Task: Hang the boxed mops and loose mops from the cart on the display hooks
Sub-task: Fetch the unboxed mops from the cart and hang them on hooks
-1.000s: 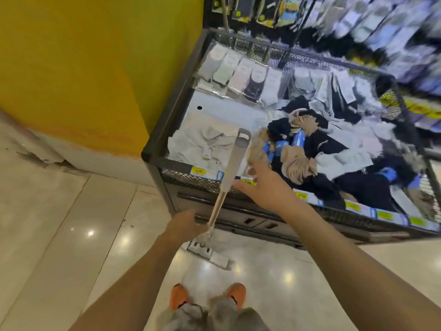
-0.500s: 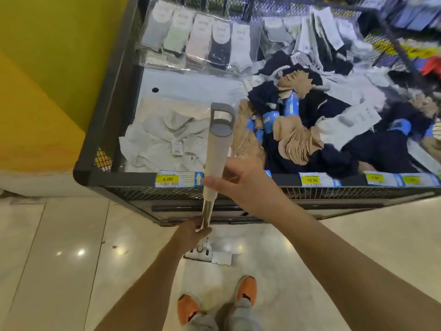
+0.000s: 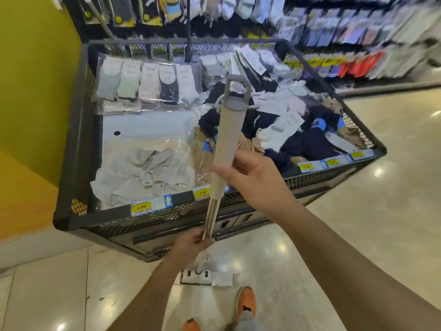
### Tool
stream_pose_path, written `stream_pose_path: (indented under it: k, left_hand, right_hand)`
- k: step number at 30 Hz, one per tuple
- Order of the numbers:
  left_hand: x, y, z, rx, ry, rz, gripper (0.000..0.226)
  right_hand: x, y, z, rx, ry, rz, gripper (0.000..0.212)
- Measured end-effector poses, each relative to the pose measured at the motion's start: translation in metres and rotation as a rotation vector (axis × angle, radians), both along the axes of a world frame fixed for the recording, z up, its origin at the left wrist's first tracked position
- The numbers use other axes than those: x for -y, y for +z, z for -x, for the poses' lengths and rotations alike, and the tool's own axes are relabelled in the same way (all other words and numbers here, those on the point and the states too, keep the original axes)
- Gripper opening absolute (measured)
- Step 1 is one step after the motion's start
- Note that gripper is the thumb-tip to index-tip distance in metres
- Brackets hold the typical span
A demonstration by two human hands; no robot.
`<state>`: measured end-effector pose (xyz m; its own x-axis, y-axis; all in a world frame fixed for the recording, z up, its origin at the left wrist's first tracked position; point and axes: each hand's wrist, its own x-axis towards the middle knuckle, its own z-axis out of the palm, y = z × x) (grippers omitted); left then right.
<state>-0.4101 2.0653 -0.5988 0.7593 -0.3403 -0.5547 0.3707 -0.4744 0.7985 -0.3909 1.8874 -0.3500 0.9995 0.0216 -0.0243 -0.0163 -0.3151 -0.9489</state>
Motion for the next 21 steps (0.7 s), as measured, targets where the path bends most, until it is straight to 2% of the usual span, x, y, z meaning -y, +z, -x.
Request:
stream_pose_path:
  k: [4,12,21]
  left_hand:
    - [0.032,0.077,0.005,0.121,-0.157,0.056,0.020]
    - [0.124,0.233,0.026,0.334,-0.372,0.208,0.011]
    - [0.253,0.359,0.042,0.510,-0.566,0.426,0.007]
  right_hand:
    - [0.033,0.071,0.017,0.086,-0.133,-0.016,0.019]
    - [0.117,0.231,0.069,0.274,-0.355,-0.055,0.022]
    - [0.219,0.369,0.126,0.448,-0.535,0.006,0.037]
